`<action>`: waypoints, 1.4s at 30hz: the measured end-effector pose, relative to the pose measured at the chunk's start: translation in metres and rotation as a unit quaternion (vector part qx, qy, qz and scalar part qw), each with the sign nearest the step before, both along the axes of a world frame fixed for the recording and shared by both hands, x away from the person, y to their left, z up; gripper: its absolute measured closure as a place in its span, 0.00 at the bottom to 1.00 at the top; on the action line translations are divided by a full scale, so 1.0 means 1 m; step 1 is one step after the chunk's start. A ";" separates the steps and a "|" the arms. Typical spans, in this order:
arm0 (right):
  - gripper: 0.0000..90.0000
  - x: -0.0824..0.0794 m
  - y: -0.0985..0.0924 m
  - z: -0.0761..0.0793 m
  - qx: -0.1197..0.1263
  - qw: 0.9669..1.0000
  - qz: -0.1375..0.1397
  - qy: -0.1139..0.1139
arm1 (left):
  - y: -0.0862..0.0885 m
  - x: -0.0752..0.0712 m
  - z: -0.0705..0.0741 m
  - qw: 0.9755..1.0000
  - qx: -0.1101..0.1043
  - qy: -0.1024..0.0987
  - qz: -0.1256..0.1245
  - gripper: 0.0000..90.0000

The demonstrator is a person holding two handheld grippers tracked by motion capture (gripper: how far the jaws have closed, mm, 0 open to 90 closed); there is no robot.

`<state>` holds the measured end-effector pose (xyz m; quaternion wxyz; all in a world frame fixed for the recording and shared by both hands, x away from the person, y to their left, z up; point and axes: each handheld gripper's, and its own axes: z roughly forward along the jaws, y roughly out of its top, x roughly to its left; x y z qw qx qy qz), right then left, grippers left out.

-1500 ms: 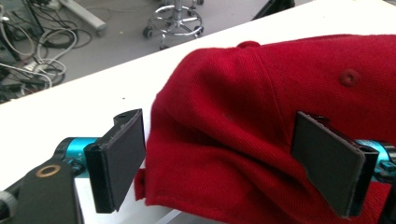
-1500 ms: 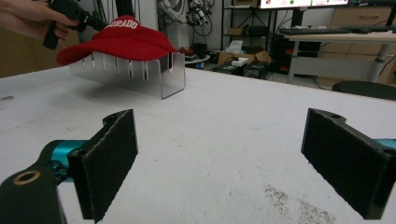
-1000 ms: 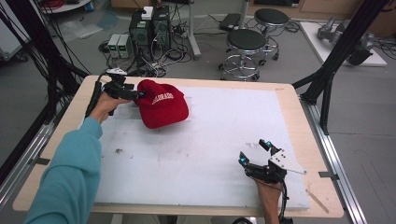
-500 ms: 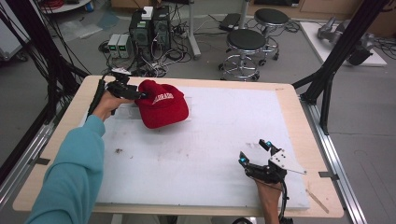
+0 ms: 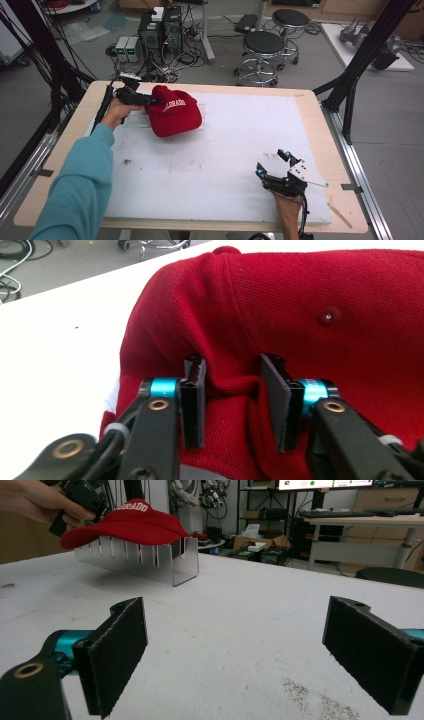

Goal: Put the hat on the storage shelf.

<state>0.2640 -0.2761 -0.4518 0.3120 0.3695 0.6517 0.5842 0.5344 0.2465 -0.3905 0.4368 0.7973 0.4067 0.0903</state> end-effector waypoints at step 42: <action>0.11 0.000 0.000 0.000 0.002 1.000 0.001 0.001 | -0.003 -0.045 0.066 0.997 -0.046 -0.063 0.027 0.93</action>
